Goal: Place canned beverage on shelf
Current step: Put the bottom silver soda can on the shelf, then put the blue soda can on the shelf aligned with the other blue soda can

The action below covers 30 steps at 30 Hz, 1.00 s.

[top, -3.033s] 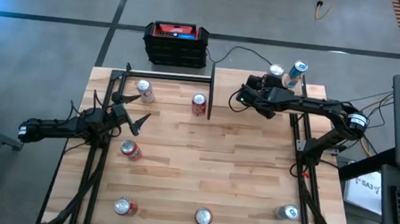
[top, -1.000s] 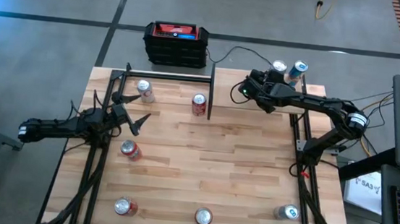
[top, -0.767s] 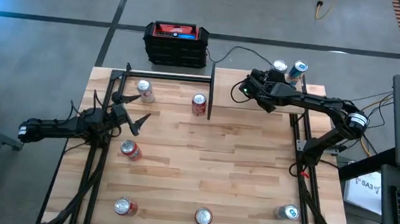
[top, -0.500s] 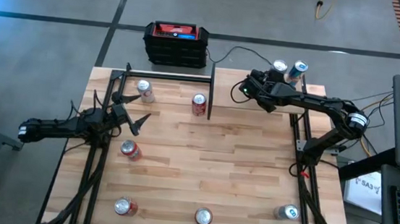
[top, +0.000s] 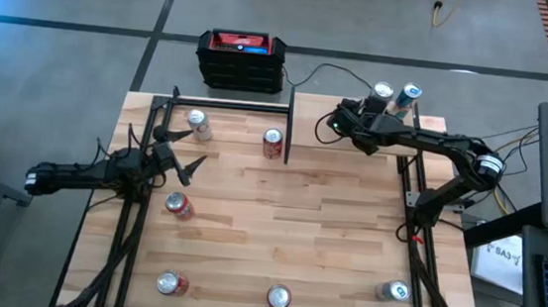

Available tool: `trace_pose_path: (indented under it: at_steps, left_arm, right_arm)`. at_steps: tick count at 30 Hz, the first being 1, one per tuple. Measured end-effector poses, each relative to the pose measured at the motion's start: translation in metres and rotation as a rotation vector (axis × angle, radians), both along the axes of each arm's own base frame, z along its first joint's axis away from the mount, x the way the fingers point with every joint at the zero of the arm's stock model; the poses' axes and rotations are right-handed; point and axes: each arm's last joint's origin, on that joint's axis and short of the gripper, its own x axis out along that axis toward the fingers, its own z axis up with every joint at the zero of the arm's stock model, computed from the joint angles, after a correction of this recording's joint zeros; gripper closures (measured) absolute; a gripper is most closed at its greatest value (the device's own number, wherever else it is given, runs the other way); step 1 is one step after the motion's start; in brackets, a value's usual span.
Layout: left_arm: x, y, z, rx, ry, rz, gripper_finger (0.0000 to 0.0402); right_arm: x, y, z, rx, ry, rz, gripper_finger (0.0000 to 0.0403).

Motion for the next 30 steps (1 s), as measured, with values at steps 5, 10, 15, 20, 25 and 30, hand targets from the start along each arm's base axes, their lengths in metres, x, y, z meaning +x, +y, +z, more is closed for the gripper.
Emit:
trace_pose_path:
  at_steps: [5,10,15,20,25,30]
  left_arm:
    - [0.000,0.000,0.000,0.000,0.001,0.000,0.0003]
    - [0.000,0.000,0.000,0.000,0.000,0.000,0.0003]
    - [0.000,0.000,0.000,0.000,0.000,0.001,0.0003]
    - [0.000,0.000,0.000,0.000,0.000,0.000,0.0003]
    - [0.000,0.000,0.000,0.000,0.001,0.000,0.0003]
    - [0.000,0.000,0.000,0.000,0.000,0.000,0.0003]
  right_arm:
    - [0.001,0.012,-0.003,0.069,-0.002,0.035,0.0016]
    - [0.002,0.032,-0.002,0.121,0.013,0.078,0.0016]
    - [0.002,0.055,0.016,0.214,-0.014,0.145,0.0016]
    - [-0.003,0.077,0.038,0.447,-0.040,0.257,0.0016]
    - [-0.016,0.097,0.048,0.797,-0.032,0.418,0.0016]
    - [-0.026,0.116,0.048,1.057,-0.067,0.438,0.0016]
